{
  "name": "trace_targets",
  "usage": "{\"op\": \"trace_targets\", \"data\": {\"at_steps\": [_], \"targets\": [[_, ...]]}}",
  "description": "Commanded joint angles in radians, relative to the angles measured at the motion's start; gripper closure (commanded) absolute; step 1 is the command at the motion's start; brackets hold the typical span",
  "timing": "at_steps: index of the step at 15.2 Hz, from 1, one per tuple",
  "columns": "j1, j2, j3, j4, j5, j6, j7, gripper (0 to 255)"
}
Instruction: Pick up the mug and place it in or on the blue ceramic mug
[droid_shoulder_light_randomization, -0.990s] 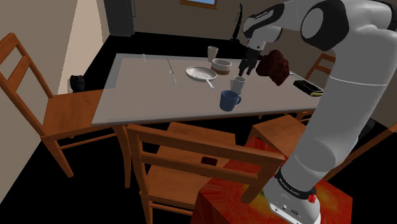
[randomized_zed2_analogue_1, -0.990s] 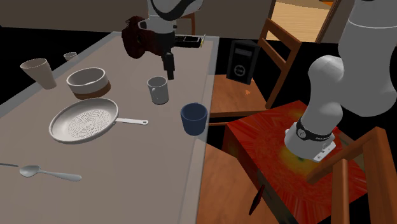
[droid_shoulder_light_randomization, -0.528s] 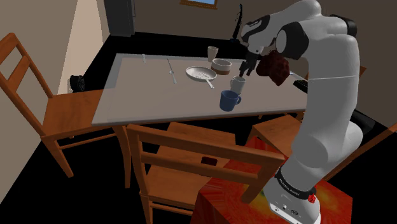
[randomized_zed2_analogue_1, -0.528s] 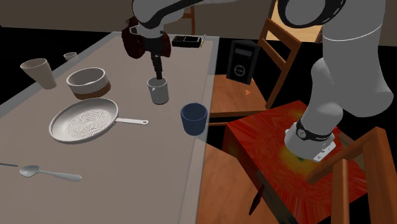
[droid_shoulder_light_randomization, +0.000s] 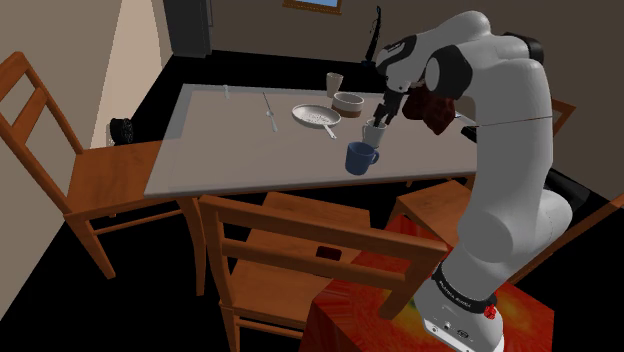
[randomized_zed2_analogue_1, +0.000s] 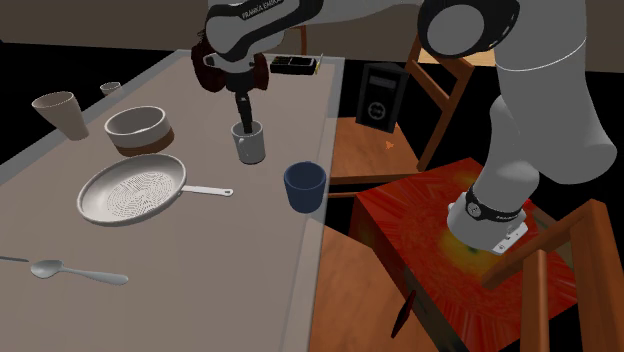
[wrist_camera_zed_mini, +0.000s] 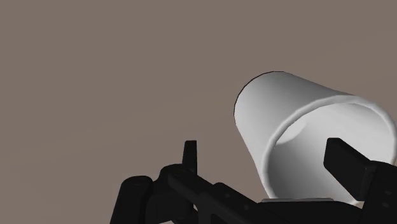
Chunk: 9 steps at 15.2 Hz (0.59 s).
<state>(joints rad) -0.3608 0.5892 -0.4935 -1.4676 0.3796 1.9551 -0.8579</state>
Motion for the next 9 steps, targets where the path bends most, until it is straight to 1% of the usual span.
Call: {"op": "trace_targets", "data": {"at_steps": [1,8,9], "targets": [[0.004,0.003,0.002,-0.018,0.003,0.021,-0.002,0],[0.004,0.003,0.002,-0.018,0.003,0.020,-0.002,0],[0.004,0.003,0.002,-0.018,0.003,0.020,-0.002,255]]}}
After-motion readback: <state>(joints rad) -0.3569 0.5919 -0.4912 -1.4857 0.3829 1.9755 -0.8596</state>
